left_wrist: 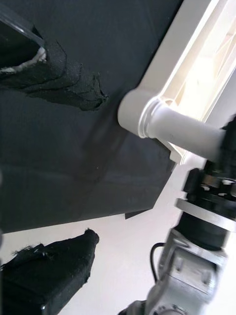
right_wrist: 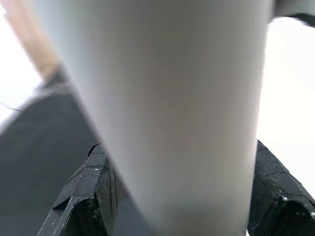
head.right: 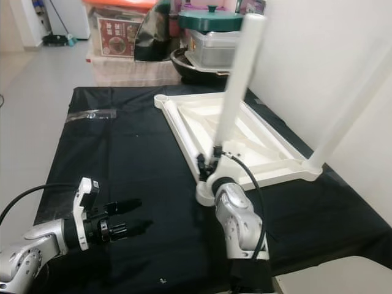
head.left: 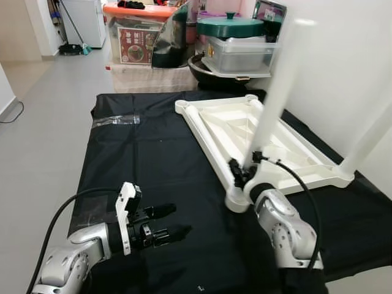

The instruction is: Building children table

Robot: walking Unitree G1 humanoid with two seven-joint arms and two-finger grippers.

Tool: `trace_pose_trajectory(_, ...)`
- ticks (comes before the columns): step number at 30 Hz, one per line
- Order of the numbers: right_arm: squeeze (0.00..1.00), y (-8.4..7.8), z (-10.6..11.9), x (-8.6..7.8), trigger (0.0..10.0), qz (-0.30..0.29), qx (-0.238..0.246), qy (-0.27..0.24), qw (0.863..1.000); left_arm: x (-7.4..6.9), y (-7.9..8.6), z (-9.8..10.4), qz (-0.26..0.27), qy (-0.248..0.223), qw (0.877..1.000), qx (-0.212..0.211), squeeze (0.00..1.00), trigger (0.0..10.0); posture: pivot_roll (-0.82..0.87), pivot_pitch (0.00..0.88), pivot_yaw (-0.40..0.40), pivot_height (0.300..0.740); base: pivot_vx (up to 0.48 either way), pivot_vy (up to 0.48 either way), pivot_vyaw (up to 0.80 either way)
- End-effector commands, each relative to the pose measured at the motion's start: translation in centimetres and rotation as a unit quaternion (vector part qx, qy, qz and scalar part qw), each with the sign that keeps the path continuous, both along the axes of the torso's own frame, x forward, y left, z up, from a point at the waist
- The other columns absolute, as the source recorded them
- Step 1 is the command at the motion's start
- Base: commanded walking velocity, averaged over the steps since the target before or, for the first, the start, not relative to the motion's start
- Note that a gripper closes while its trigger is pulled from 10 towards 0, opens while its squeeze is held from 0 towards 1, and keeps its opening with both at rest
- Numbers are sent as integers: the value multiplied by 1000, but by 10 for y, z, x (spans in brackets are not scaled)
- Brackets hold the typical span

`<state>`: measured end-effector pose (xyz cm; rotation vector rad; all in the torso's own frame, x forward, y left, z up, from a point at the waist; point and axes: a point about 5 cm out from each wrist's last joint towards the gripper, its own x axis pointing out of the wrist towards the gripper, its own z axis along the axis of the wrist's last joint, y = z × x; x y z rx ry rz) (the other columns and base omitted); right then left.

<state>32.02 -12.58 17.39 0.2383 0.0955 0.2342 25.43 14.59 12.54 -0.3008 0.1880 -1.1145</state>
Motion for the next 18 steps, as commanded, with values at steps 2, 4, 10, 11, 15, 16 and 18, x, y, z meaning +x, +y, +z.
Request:
trace_pose_trajectory(2, 0, 12, 24, -2, 10000, 105, 18, -55, 993, 0, -1, 1, -6, -1, 1000, 7, 0, 10000, 77, 0, -108, 740, 0, 0, 0)
trace_pose_trajectory(4, 0, 13, 33, -6, 10000, 145, 23, -74, 986, 1, -1, 0, -7, -1, 1000, 7, 0, 10000, 77, 0, -108, 740, 0, 0, 0)
trace_pose_trajectory(10, 0, 34, 42, -27, 10000, 389, -41, -157, 907, 2, -1, -1, -4, -2, 1000, 4, 0, 10000, 76, 0, -114, 740, 0, 0, 0)
trace_pose_trajectory(11, 0, 34, 42, -27, 10000, 389, -41, -157, 907, 2, -1, -1, -4, -2, 1000, 4, 0, 10000, 76, 0, -114, 740, 0, 0, 0)
trace_pose_trajectory(15, 0, 74, 8, -33, 9922, 472, -50, -115, 873, 2, -3, -1, -6, -2, 1000, 4, 0, 10000, 97, 0, -127, 740, 0, 0, 0)
trace_pose_trajectory(16, 0, 79, 5, -34, 9490, 475, -54, -111, 871, 2, -4, -1, -4, -3, 1000, 5, 0, 10000, 97, 0, -127, 740, 0, 0, 0)
trace_pose_trajectory(18, 0, 81, 2, -32, 8941, 473, -62, -105, 873, 1, -3, -2, -1, -3, 1000, 5, 0, 10000, 98, 0, -127, 740, 0, 0, 0)
